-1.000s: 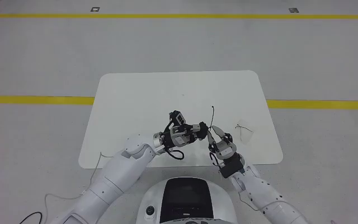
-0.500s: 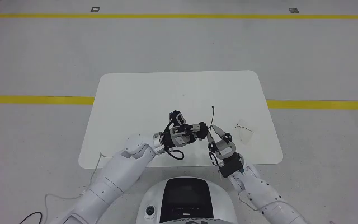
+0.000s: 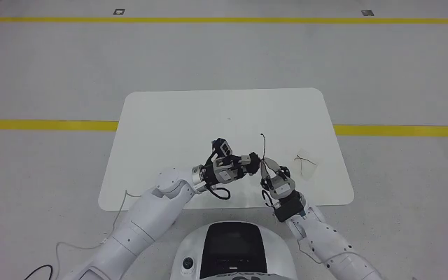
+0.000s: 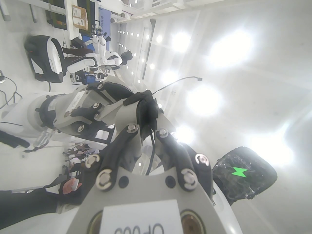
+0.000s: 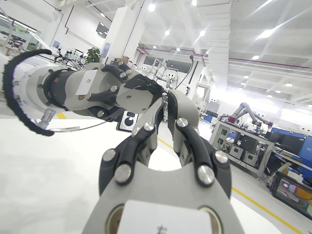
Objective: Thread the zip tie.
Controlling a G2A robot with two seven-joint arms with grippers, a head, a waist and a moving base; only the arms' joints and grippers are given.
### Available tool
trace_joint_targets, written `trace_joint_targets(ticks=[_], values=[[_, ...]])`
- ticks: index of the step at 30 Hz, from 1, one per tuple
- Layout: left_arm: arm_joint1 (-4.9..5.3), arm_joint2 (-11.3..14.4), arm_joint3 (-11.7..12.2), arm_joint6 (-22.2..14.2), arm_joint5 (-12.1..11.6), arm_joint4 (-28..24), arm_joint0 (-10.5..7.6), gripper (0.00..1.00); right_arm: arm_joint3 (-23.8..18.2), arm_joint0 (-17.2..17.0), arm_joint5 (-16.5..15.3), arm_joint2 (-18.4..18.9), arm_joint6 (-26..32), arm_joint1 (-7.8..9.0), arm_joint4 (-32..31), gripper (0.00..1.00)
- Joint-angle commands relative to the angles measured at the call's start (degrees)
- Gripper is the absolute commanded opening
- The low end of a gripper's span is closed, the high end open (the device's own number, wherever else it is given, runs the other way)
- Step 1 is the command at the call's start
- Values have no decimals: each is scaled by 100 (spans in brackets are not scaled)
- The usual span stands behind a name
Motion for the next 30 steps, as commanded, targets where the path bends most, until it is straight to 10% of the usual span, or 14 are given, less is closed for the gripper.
trace_joint_targets(ticks=[1,30], values=[[0,0,0,0,0,0,0,0,5,-9,-9,19,-1,-9,-10,2],[0,0,0,0,0,0,0,0,137,-44,-97,195,3,-18,-54,0]])
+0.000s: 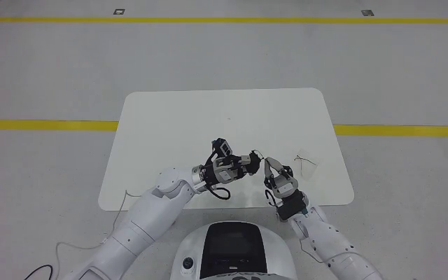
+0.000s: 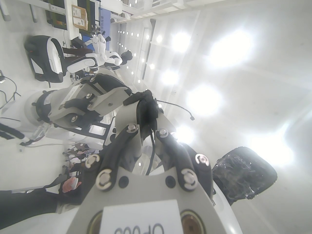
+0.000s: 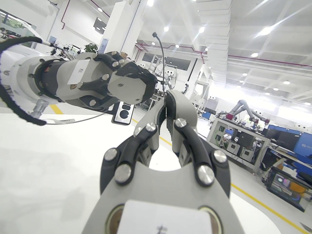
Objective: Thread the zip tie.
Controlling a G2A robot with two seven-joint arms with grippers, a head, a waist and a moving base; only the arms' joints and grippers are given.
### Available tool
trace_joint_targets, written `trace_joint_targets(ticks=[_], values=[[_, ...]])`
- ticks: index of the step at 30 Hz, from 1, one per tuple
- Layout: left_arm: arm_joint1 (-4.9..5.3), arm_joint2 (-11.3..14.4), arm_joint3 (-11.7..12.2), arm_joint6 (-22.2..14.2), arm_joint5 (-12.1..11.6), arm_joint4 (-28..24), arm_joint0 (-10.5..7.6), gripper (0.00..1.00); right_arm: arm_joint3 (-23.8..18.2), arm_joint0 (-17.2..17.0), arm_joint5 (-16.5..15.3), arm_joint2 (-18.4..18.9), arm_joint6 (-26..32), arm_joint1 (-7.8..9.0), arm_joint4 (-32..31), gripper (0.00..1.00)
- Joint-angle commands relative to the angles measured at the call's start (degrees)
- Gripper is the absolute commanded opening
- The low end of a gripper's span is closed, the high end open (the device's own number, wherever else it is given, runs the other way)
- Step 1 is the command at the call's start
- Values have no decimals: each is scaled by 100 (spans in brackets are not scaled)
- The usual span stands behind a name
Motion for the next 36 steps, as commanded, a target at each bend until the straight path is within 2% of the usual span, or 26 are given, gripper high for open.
trace_joint_targets(ticks=[1,15,36], values=[[0,0,0,0,0,0,0,0,-2,1,-1,-2,13,6,0,0],[0,0,0,0,0,0,0,0,-28,-18,-108,100,64,30,0,0],[0,0,0,0,0,0,0,0,120,-67,-243,279,34,-40,17,0]])
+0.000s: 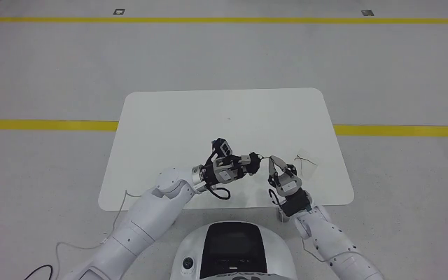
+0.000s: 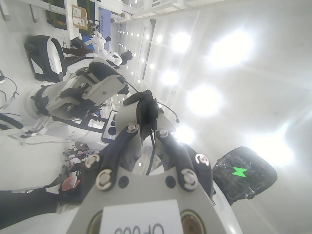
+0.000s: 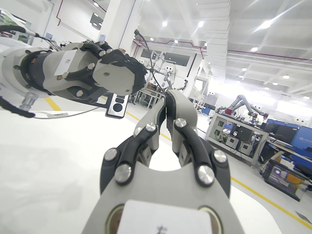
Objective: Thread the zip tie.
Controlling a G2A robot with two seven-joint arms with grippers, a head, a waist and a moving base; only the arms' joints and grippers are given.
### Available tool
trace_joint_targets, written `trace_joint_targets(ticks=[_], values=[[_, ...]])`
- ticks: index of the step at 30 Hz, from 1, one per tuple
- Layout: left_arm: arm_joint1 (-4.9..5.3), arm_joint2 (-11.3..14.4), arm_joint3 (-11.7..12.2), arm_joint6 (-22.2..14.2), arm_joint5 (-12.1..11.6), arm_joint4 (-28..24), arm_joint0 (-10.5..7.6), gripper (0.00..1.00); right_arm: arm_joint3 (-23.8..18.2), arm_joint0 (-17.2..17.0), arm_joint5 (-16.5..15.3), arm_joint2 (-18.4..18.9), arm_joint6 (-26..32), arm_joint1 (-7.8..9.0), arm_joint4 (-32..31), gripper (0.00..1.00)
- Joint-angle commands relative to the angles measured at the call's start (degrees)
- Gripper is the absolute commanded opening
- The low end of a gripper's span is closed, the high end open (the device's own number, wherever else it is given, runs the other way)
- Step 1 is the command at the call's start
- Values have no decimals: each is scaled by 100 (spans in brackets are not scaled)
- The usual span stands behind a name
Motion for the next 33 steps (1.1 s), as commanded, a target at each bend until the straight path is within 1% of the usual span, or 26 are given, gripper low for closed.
trace_joint_targets(ticks=[1,33], values=[[0,0,0,0,0,0,0,0,20,-7,-9,20,-9,-6,6,0],[0,0,0,0,0,0,0,0,309,-68,-138,275,-183,-96,69,0]])
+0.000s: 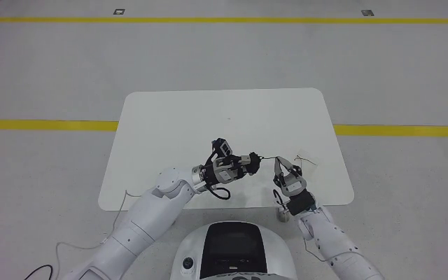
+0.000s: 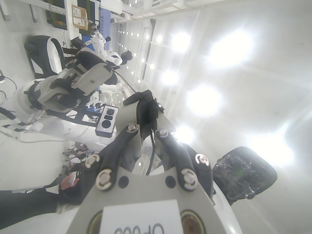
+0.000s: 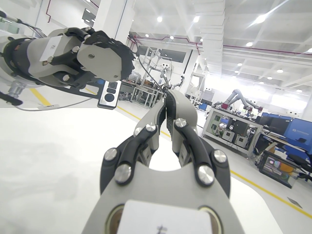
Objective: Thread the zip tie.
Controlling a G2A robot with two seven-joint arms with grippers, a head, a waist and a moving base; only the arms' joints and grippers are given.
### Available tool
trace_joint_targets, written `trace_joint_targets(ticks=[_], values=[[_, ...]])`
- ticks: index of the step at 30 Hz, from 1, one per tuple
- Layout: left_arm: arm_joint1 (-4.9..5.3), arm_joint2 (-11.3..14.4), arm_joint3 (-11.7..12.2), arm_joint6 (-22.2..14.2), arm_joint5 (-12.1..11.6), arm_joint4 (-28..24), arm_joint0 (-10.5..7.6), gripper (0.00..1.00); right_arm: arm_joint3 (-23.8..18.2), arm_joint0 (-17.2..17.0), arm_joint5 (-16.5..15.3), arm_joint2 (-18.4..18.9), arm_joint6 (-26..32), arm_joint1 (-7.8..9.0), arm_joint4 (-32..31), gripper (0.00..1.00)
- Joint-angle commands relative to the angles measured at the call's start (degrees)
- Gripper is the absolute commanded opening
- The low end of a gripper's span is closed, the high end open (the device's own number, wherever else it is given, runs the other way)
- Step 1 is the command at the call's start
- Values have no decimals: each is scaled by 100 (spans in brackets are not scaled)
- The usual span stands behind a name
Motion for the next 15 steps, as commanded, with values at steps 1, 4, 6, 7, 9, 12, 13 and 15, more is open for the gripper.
trace_joint_targets(ticks=[1,4,6,7,9,12,13,15], values=[[0,0,0,0,0,0,0,0,11,-3,-10,15,0,-4,3,0],[0,0,0,0,0,0,0,0,20,-5,-22,32,4,-13,-2,0],[0,0,0,0,0,0,0,0,27,-4,-31,42,7,-19,-5,0],[0,0,0,0,0,0,0,0,31,-4,-35,46,9,-22,-6,0],[0,0,0,0,0,0,0,0,41,-2,-41,55,12,-28,-10,0],[0,0,0,0,0,0,0,0,55,0,-49,65,18,-36,-15,0],[0,0,0,0,0,0,0,0,63,0,-53,70,21,-40,-17,0],[0,0,0,0,0,0,0,0,72,1,-58,78,25,-45,-18,0]])
